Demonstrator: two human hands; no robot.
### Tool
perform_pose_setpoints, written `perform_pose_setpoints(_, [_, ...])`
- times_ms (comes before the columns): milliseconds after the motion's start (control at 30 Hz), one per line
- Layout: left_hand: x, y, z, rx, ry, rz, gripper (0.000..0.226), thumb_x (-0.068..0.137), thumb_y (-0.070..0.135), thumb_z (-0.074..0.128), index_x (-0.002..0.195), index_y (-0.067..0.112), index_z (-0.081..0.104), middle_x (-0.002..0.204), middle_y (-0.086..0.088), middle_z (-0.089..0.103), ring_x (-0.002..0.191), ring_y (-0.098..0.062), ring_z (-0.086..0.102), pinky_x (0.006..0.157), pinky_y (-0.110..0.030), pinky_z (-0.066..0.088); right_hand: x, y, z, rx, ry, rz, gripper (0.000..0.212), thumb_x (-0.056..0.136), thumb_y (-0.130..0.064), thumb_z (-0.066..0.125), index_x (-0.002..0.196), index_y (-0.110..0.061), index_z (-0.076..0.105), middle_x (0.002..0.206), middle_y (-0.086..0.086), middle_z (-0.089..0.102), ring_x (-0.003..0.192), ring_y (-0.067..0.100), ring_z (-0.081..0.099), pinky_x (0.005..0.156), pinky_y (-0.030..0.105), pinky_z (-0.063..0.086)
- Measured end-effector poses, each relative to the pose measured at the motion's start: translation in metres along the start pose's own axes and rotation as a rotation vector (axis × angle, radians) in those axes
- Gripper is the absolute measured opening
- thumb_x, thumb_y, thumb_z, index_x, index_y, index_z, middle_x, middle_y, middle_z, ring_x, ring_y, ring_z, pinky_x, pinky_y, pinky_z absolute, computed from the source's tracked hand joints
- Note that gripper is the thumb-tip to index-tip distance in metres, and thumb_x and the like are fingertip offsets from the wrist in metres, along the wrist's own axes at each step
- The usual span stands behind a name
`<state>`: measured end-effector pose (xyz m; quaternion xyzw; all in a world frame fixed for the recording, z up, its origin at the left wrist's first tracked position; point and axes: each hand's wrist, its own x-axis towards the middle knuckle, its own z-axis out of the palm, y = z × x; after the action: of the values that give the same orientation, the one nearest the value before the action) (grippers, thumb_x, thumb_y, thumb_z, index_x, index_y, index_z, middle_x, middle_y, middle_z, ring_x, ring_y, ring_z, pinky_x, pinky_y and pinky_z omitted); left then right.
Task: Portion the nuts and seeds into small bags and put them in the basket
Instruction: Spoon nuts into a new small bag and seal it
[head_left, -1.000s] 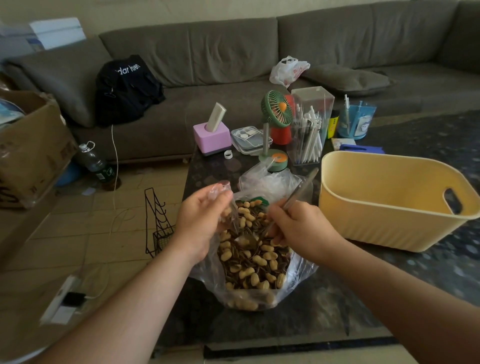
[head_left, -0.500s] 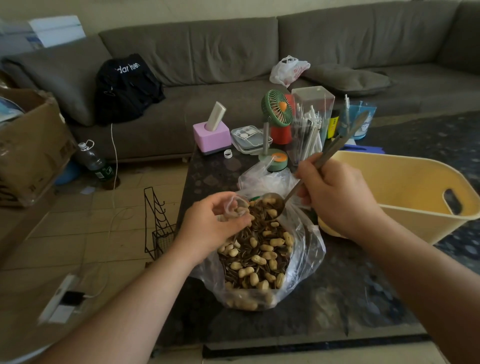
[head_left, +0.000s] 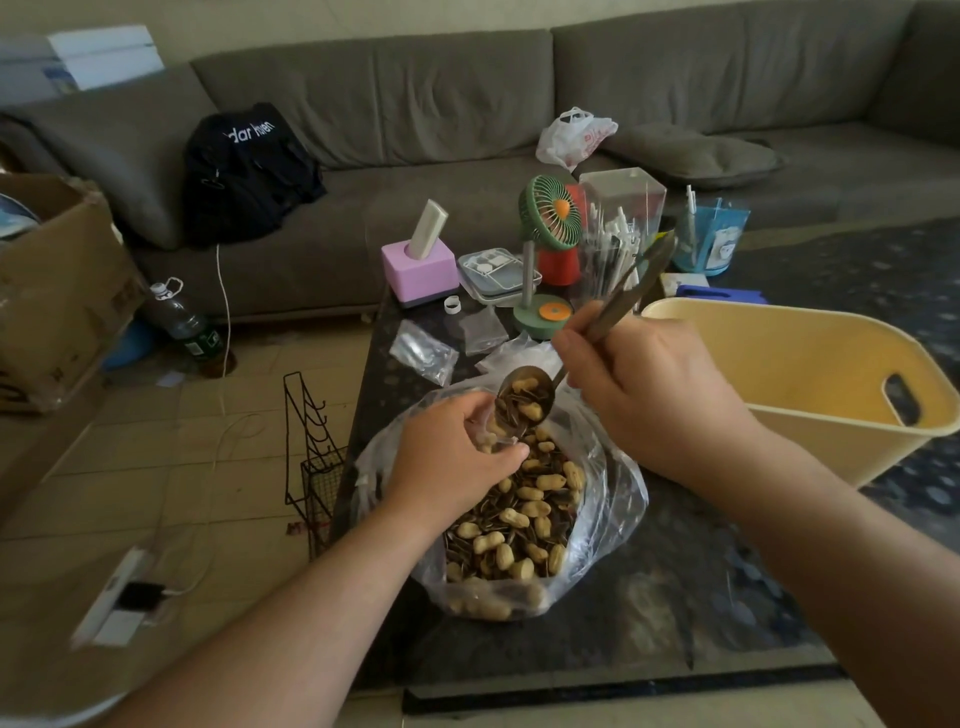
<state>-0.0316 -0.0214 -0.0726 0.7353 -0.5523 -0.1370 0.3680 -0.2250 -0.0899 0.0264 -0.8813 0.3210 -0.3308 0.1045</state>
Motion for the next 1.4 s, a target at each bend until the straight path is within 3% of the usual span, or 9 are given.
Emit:
perform_pose_setpoints(133, [0.0, 0.004, 0.0, 0.028, 0.001, -0.004, 0.055, 0.081, 0.046, 0.087, 0.132, 0.036, 0.069, 0.104, 0.027, 0.064, 0.091, 0.016, 0.057, 0.07, -0.005, 0.045, -0.001, 0.0, 0.003, -0.041, 0.0, -0.064, 0.03, 0.105, -0.039, 0.042, 0.099, -0.018, 0.064, 0.073, -0.012, 0.056, 0.061, 0.004, 0.052, 0.056, 0.022, 0.042])
perform_pose_setpoints(333, [-0.001, 0.003, 0.001, -0.02, -0.019, -0.016, 0.038, 0.08, 0.045, 0.087, 0.114, 0.044, 0.07, 0.1, 0.026, 0.071, 0.093, 0.014, 0.063, 0.075, -0.007, 0.045, -0.002, 0.001, 0.007, -0.058, 0.029, -0.121, 0.028, 0.107, -0.035, 0.043, 0.094, -0.017, 0.06, 0.073, -0.008, 0.055, 0.061, 0.015, 0.053, 0.057, 0.039, 0.05])
perform_pose_setpoints(533, [0.0, 0.002, 0.002, -0.021, -0.009, -0.021, 0.052, 0.083, 0.045, 0.086, 0.131, 0.036, 0.07, 0.108, 0.026, 0.069, 0.094, 0.015, 0.06, 0.073, -0.004, 0.043, -0.004, 0.002, 0.013, -0.054, 0.047, -0.176, 0.035, 0.108, -0.038, 0.037, 0.097, -0.017, 0.062, 0.074, -0.011, 0.051, 0.061, 0.014, 0.048, 0.057, 0.037, 0.047])
perform_pose_setpoints(700, [0.0, 0.002, 0.002, -0.029, -0.024, -0.044, 0.033, 0.082, 0.045, 0.085, 0.112, 0.04, 0.071, 0.1, 0.021, 0.074, 0.094, 0.006, 0.066, 0.08, -0.015, 0.051, -0.005, 0.003, 0.014, -0.038, 0.053, -0.192, 0.036, 0.108, -0.038, 0.036, 0.101, -0.016, 0.063, 0.077, -0.008, 0.054, 0.064, 0.017, 0.05, 0.056, 0.038, 0.047])
perform_pose_setpoints(833, [0.0, 0.004, 0.0, -0.026, -0.026, -0.047, 0.032, 0.083, 0.044, 0.085, 0.107, 0.048, 0.065, 0.098, 0.025, 0.071, 0.093, 0.009, 0.064, 0.077, -0.011, 0.048, -0.005, 0.003, 0.016, -0.028, 0.049, -0.185, 0.036, 0.108, -0.038, 0.035, 0.101, -0.016, 0.062, 0.078, -0.005, 0.058, 0.065, 0.018, 0.053, 0.057, 0.04, 0.049])
perform_pose_setpoints(1000, [0.0, 0.001, 0.001, -0.019, -0.005, -0.06, 0.051, 0.08, 0.046, 0.087, 0.127, 0.034, 0.072, 0.108, 0.02, 0.074, 0.098, 0.006, 0.066, 0.08, -0.011, 0.05, -0.006, 0.005, 0.015, -0.022, 0.088, -0.182, 0.031, 0.109, -0.032, 0.041, 0.102, -0.013, 0.064, 0.082, -0.002, 0.062, 0.068, 0.02, 0.058, 0.059, 0.035, 0.047])
perform_pose_setpoints(1267, [-0.001, 0.005, -0.003, -0.031, -0.024, -0.066, 0.04, 0.085, 0.04, 0.085, 0.124, 0.036, 0.074, 0.098, 0.029, 0.07, 0.094, 0.014, 0.064, 0.079, -0.008, 0.047, -0.004, 0.014, 0.013, -0.012, 0.103, -0.115, 0.027, 0.109, -0.031, 0.045, 0.099, -0.015, 0.065, 0.075, -0.006, 0.059, 0.063, 0.014, 0.057, 0.059, 0.029, 0.046])
perform_pose_setpoints(1400, [0.0, 0.007, -0.007, -0.046, 0.029, -0.082, 0.054, 0.084, 0.042, 0.087, 0.135, 0.034, 0.07, 0.113, 0.022, 0.072, 0.104, 0.006, 0.066, 0.086, -0.011, 0.049, -0.007, 0.027, 0.021, 0.0, 0.033, -0.076, 0.027, 0.108, -0.035, 0.045, 0.1, -0.02, 0.066, 0.081, -0.008, 0.064, 0.069, 0.01, 0.059, 0.066, 0.032, 0.052])
